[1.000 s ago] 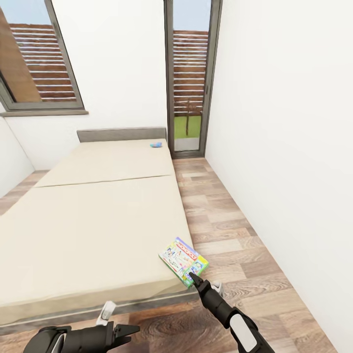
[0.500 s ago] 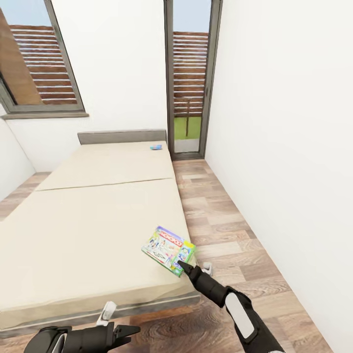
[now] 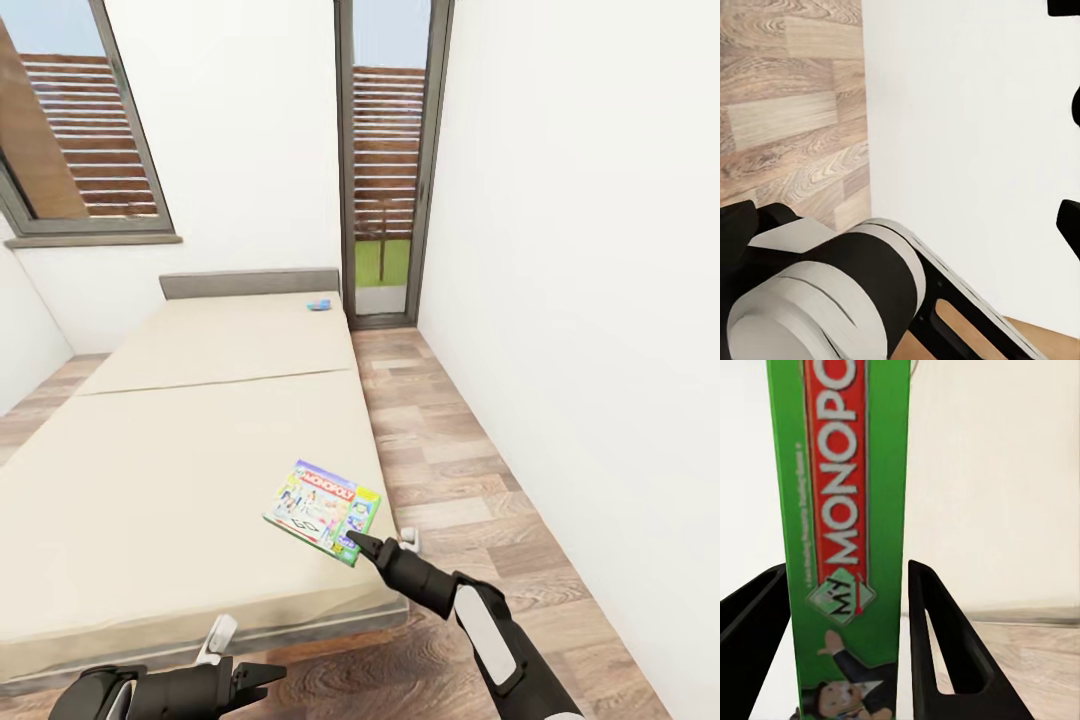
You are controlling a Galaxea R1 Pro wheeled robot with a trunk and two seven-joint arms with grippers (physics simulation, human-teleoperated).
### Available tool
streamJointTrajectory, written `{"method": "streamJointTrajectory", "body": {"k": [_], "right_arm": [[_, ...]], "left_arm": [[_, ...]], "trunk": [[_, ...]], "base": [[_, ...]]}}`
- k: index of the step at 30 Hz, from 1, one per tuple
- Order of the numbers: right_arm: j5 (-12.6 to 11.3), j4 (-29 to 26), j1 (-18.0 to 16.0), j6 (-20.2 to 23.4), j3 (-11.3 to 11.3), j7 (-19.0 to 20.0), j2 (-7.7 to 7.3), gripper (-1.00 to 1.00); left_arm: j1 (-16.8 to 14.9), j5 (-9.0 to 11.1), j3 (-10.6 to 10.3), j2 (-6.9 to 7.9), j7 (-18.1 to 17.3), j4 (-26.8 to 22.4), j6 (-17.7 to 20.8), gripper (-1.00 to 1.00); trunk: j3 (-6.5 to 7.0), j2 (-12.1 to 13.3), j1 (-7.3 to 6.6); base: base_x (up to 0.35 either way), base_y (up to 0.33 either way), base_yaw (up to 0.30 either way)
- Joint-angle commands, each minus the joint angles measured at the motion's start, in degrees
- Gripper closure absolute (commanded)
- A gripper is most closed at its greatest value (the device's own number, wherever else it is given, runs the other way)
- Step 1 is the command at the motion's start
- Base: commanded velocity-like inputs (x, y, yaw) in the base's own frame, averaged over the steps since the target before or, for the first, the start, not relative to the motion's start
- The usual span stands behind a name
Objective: Put all the toys in the child's room - the three board games (two on the bed and one on the table), the two jigsaw puzzles on the table, and the tennis ball on the table - inside the toy box on the table in the child's room.
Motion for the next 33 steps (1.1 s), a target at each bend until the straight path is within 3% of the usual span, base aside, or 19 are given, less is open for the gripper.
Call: {"method": "streamJointTrajectory", "body": {"k": [1, 26, 29, 33], "right_arm": [[-0.26, -0.16, -0.04, 0.32, -0.02, -0.06, 0.02, 1.00], [-0.27, -0.52, -0.10, 0.49, -0.21, -0.46, 0.01, 1.00], [-0.18, -1.99, -0.11, 1.09, -0.08, -2.28, 0.01, 1.00], [-0.37, -3.90, -0.05, 3.22, -0.44, -9.96, -0.01, 1.00]], "left_arm": [[-0.02, 0.03, 0.02, 0.01, -0.16, 0.00, 0.31, -1.00], [-0.04, 0.08, 0.11, 0.02, -0.12, 0.00, 0.31, -1.00], [-0.03, 0.08, 0.13, 0.02, -0.15, 0.00, 0.32, -1.00], [-0.03, 0.10, 0.12, 0.02, -0.18, 0.01, 0.37, -1.00]], "trunk": [[0.14, 0.39, -0.23], [4.63, 10.42, -5.72], [5.16, 11.62, -6.38], [5.88, 13.23, -7.26]], "base": [[0.000, 0.000, 0.000], [0.000, 0.000, 0.000], [0.000, 0.000, 0.000], [0.000, 0.000, 0.000]]}}
